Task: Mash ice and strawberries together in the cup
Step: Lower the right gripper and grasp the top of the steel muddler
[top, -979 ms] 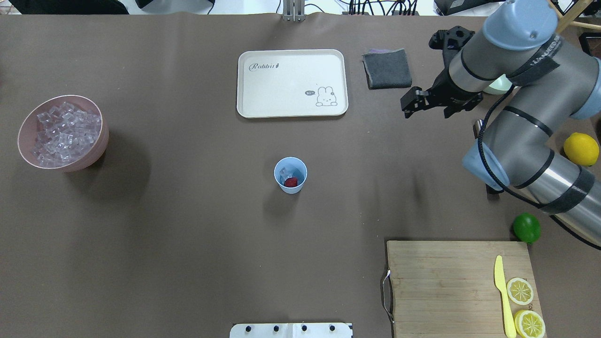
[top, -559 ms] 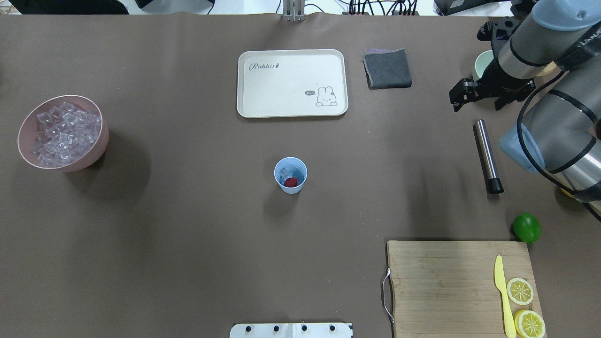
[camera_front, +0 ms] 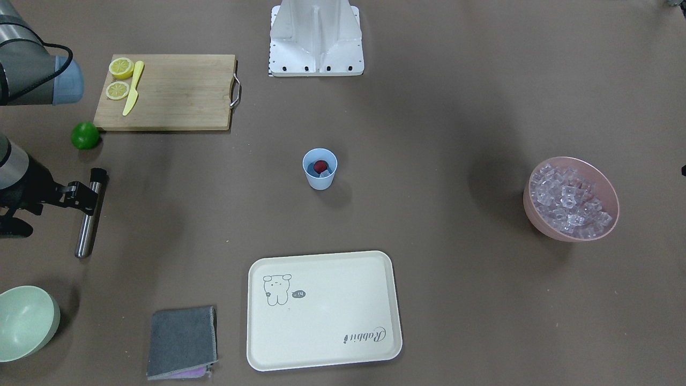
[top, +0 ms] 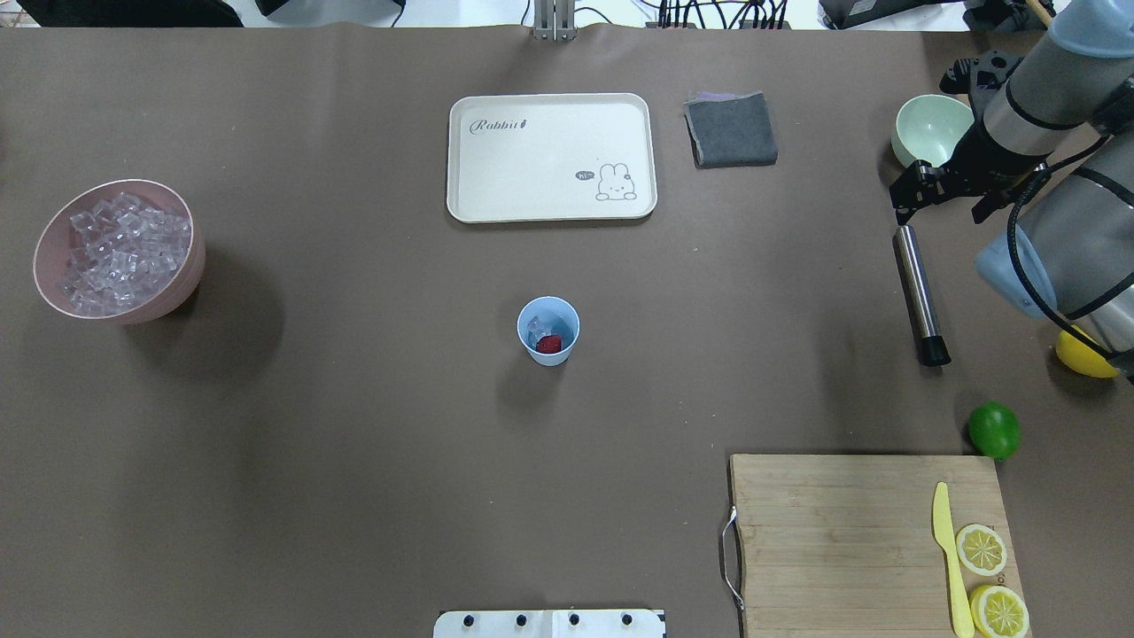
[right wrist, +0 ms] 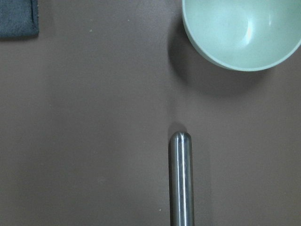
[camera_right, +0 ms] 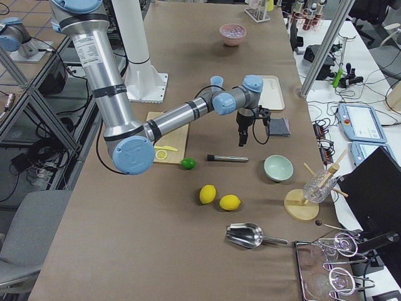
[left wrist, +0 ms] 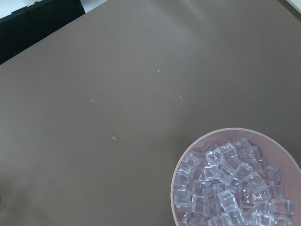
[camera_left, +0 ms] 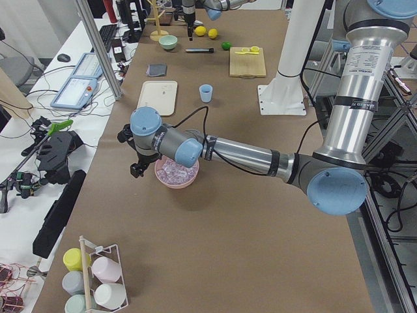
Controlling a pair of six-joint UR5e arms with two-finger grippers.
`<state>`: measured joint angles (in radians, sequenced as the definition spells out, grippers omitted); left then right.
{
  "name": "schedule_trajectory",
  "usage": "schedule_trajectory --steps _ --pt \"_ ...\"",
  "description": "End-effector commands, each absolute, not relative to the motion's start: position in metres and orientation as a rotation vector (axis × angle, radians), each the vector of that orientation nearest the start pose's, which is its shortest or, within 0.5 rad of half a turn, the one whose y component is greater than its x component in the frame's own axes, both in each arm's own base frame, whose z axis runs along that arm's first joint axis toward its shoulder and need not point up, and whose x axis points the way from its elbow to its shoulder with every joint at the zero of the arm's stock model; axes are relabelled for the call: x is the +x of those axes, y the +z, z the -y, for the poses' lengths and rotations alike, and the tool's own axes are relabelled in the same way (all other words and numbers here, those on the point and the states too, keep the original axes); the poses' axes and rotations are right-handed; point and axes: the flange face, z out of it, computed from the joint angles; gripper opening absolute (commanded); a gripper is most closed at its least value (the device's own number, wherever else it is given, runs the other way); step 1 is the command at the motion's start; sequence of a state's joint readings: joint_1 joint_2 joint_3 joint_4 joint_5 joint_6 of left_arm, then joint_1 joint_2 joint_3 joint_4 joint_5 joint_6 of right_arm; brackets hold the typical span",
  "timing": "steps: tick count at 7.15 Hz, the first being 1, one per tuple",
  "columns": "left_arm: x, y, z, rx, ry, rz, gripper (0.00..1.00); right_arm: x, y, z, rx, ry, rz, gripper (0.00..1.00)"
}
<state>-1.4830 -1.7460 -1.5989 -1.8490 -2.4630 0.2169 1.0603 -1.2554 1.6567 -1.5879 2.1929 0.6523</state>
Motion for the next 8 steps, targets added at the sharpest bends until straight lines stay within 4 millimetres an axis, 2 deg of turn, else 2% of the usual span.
schedule_trajectory --steps 1,3,6,7,8 --pt "-0.008 0.516 0.576 0.511 0.491 -0.843 0.97 -0.236 0.492 0.592 -0.03 0.022 0.767 1.0" --pt "-0.008 0.514 0.576 0.525 0.497 -0.841 0.97 -0.237 0.504 0.592 -0.047 0.03 0.76 1.0" --pt "-0.009 0.511 0.581 0.536 0.495 -0.793 0.97 -0.254 0.518 0.597 -0.075 0.02 0.737 1.0" --pt "-0.009 0.509 0.583 0.54 0.496 -0.79 0.97 -0.275 0.516 0.597 -0.078 -0.014 0.732 0.99" --pt "-0.009 0.509 0.584 0.541 0.495 -0.775 0.97 -0.286 0.516 0.593 -0.075 -0.032 0.72 0.99"
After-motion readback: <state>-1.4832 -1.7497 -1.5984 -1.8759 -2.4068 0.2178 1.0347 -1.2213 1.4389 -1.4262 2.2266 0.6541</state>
